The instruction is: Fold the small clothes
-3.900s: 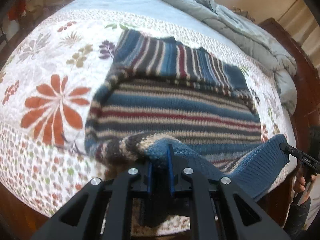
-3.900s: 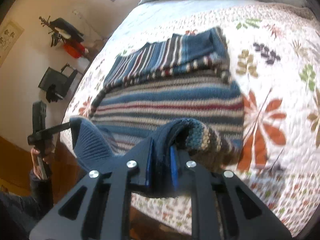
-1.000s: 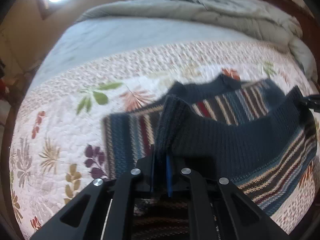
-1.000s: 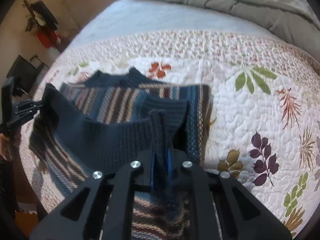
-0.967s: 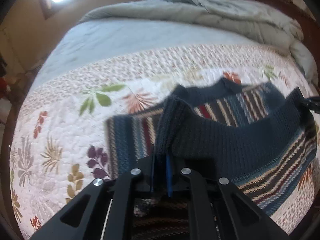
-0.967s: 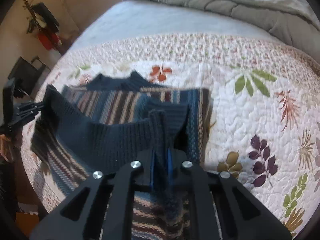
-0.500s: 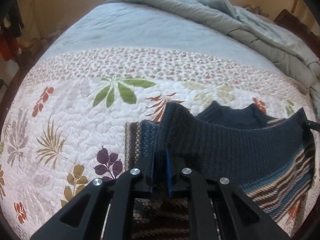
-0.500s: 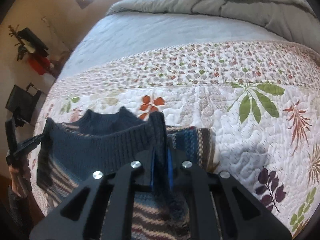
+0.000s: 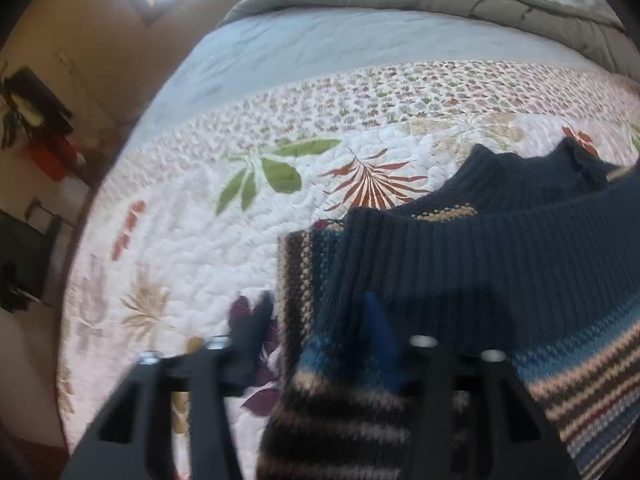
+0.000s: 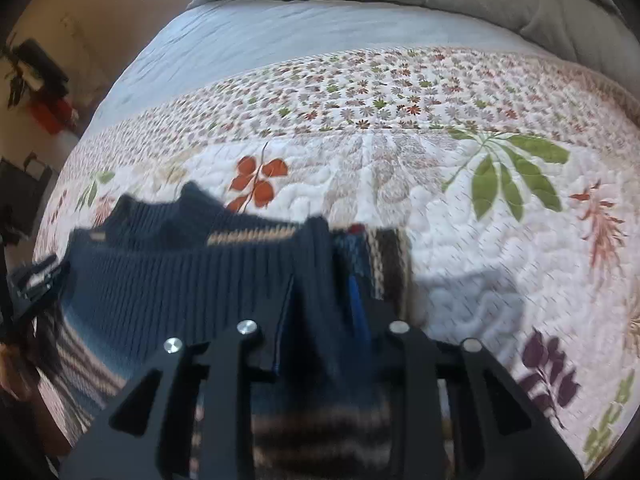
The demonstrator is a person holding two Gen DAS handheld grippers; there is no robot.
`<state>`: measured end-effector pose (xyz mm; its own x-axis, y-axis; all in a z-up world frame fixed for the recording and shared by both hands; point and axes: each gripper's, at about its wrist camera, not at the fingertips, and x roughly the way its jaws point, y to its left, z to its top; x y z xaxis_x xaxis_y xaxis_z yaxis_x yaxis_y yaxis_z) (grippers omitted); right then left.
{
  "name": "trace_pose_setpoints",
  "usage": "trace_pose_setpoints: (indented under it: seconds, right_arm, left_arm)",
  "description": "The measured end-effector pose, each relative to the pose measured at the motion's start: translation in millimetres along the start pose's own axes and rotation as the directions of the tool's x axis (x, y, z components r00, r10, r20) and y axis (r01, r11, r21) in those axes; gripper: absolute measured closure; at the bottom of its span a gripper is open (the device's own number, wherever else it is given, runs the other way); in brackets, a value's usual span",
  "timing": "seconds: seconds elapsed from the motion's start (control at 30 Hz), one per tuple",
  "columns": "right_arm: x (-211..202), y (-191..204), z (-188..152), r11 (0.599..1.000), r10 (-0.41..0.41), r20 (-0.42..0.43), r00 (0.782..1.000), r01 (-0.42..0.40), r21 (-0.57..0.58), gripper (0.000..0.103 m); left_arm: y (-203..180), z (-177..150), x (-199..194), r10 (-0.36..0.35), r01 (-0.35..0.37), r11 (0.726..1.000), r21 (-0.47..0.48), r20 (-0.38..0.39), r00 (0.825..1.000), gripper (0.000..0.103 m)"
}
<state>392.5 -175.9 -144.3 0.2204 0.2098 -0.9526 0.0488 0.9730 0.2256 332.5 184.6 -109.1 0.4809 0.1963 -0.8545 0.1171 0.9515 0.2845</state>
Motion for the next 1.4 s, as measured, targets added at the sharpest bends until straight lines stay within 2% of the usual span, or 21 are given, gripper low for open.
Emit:
trace_pose_setpoints:
  seconds: [0.13, 0.23, 0.4, 0.43, 0.5, 0.57, 0.7, 0.83, 0.9, 0.97, 1.1, 1.2, 1.4]
  right_arm:
    - [-34.2, 6.8, -21.4, 0.999, 0.000, 0.021, 1.000, 0.001, -0.036, 0.074]
    - [-53.7, 16.3, -37.2, 0.997, 0.011, 0.043, 0.999, -0.008, -0.072, 0.074]
    - [-81.7, 32.9, -60.2, 0.993, 0.071, 0.080, 0.994, -0.062, -0.100, 0.074]
    - [-84.8, 35.7, -62.0, 0.992, 0.083, 0.083, 0.993, -0.074, -0.107, 0.074]
    - [-86.3, 41.9, -62.0, 0.988, 0.110, 0.074, 0.991, -0.100, -0.118, 0.074]
    - [-80.9, 46.8, -62.0, 0.987, 0.114, 0.058, 0.992, -0.106, -0.124, 0.074]
    - [-55.4, 45.4, -62.3, 0.990, 0.088, 0.006, 0.996, -0.086, -0.108, 0.074]
    - [-30.8, 39.8, -67.9, 0.994, 0.018, -0.039, 0.999, -0.022, -0.106, 0.076]
    - [-23.4, 35.6, -69.4, 0.995, 0.031, -0.049, 0.998, -0.035, -0.088, 0.076]
    - [-19.0, 31.2, -69.5, 0.997, 0.046, -0.052, 0.998, -0.049, -0.067, 0.076]
    - [-17.4, 32.5, -69.4, 0.997, 0.040, -0.049, 0.998, -0.043, -0.066, 0.076]
    - [-24.7, 36.4, -71.0, 0.996, 0.032, -0.042, 0.999, -0.035, -0.078, 0.074]
    - [-46.6, 43.1, -78.9, 0.994, 0.078, -0.016, 0.997, -0.079, -0.079, 0.074]
  left_arm:
    - [3.0, -6.5, -31.4, -0.019, 0.019, 1.000, -0.010, 0.007, 1.000, 0.039]
    - [0.6, -19.7, -64.4, -0.089, 0.091, 0.995, -0.034, 0.053, 0.995, 0.035]
    - [-5.3, -35.5, -99.6, -0.129, 0.142, 0.986, -0.089, 0.139, 0.982, 0.035]
    - [-6.1, -37.1, -103.2, -0.157, 0.173, 0.980, -0.101, 0.150, 0.976, 0.035]
    - [-11.7, -36.8, -102.7, -0.185, 0.200, 0.975, -0.097, 0.143, 0.972, 0.035]
    - [-20.1, -36.2, -93.8, -0.185, 0.196, 0.977, -0.086, 0.117, 0.976, 0.035]
    - [-26.1, -39.5, -71.1, -0.169, 0.175, 0.980, -0.094, 0.067, 0.983, 0.035]
    - [-26.7, -48.3, -45.7, -0.139, 0.140, 0.986, -0.093, 0.014, 0.990, 0.035]
    - [-22.8, -52.6, -34.5, -0.166, 0.164, 0.979, -0.118, -0.005, 0.986, 0.033]
    - [-18.6, -55.4, -28.6, -0.183, 0.181, 0.973, -0.146, 0.000, 0.983, 0.032]
    - [-22.8, -57.0, -35.1, -0.155, 0.156, 0.979, -0.129, 0.018, 0.988, 0.033]
    - [-24.8, -59.0, -45.3, -0.144, 0.147, 0.981, -0.127, 0.035, 0.989, 0.033]
    - [-27.6, -63.5, -67.5, -0.149, 0.158, 0.980, -0.120, 0.079, 0.986, 0.033]
